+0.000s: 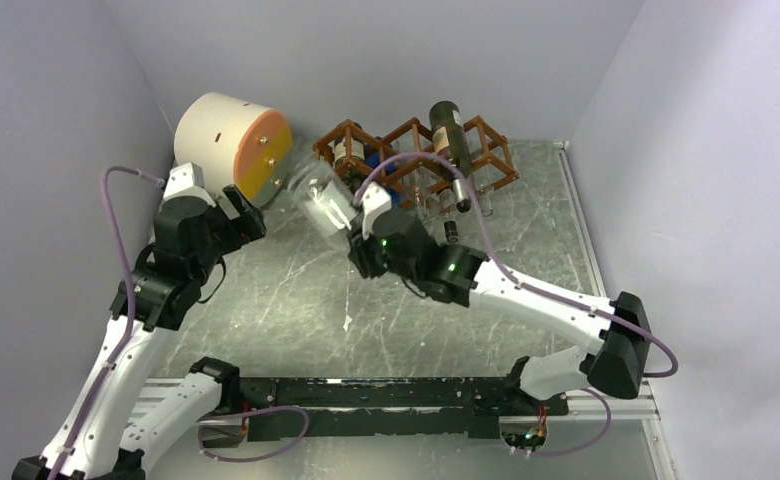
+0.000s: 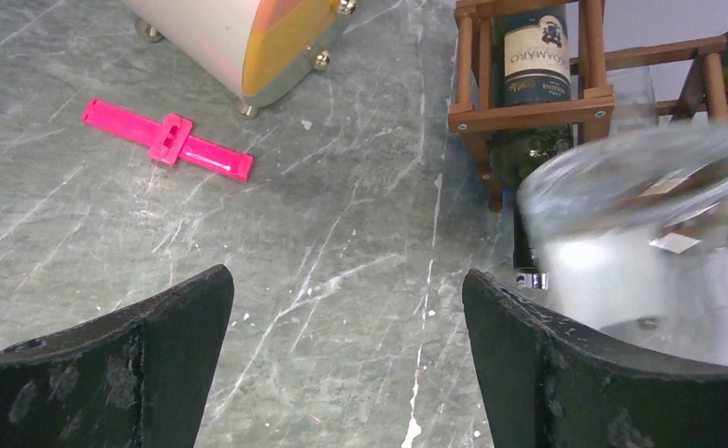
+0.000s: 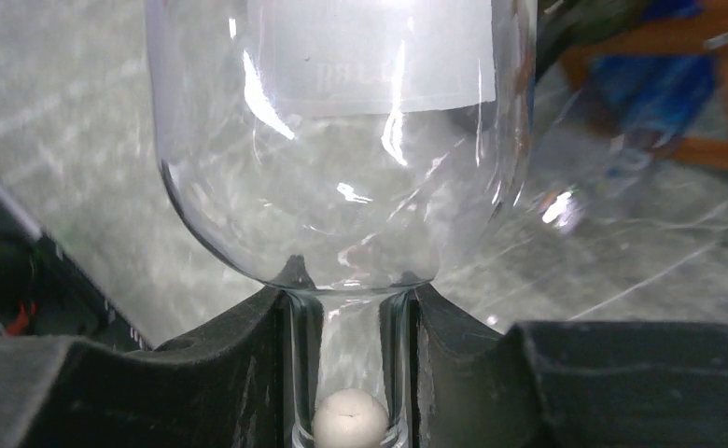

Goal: Put the wine bottle on the wine rack

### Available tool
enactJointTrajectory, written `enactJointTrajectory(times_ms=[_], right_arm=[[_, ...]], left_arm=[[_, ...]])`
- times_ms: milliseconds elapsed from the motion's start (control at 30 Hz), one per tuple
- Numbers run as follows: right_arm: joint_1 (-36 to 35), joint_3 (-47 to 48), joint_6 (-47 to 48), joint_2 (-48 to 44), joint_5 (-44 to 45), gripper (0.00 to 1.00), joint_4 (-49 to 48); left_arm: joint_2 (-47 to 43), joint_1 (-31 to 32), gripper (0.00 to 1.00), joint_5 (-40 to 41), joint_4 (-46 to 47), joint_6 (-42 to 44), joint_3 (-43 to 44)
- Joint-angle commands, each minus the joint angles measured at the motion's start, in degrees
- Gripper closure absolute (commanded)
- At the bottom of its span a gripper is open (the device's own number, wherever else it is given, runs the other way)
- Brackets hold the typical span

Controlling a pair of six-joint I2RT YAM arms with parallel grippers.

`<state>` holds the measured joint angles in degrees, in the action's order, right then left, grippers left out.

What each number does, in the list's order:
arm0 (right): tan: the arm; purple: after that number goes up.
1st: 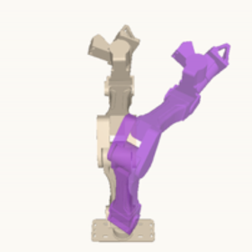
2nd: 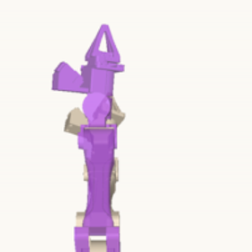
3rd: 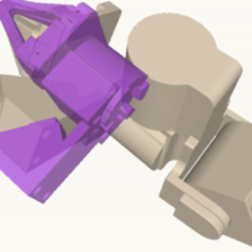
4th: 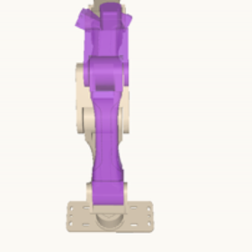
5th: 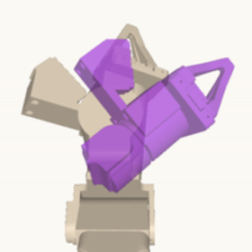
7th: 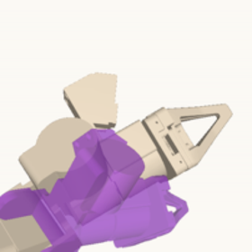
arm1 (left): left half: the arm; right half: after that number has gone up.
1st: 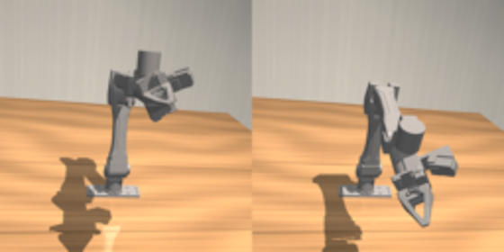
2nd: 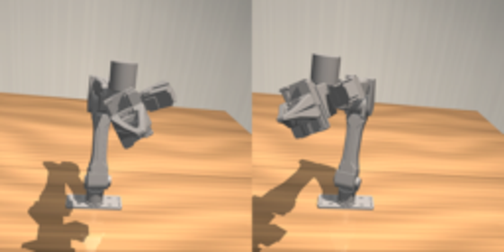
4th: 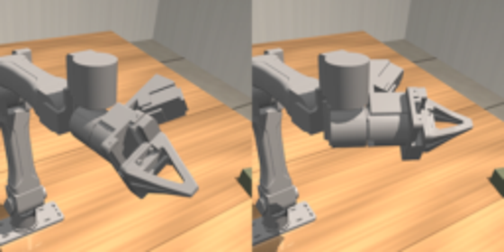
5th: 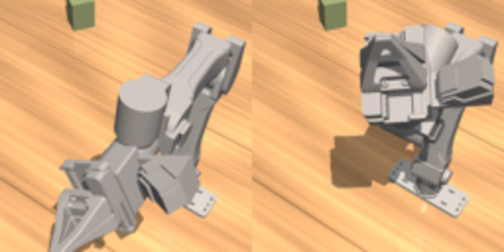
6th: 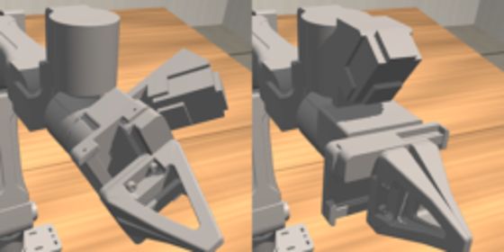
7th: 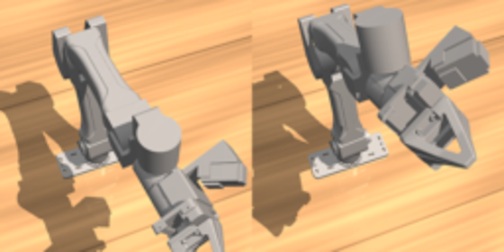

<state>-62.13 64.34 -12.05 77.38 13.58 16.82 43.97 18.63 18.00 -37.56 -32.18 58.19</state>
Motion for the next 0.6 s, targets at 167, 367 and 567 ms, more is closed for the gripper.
enactJointTrajectory(times_ms=[167,367,567], right_arm=[[15.5,16.5,-10.9,-0.4,8.5,1.00,-4.3],[21.7,26.1,-14.7,6.8,8.1,1.00,3.4],[23.3,32.6,-14.8,13.7,6.2,1.00,5.2]], left_arm=[[2.8,0.2,0.00,-7.9,3.6,1.3,-1.0],[4.5,0.2,0.00,-14.0,5.1,0.0,-2.6],[6.3,0.2,0.00,-20.9,4.9,1.7,-3.2]])
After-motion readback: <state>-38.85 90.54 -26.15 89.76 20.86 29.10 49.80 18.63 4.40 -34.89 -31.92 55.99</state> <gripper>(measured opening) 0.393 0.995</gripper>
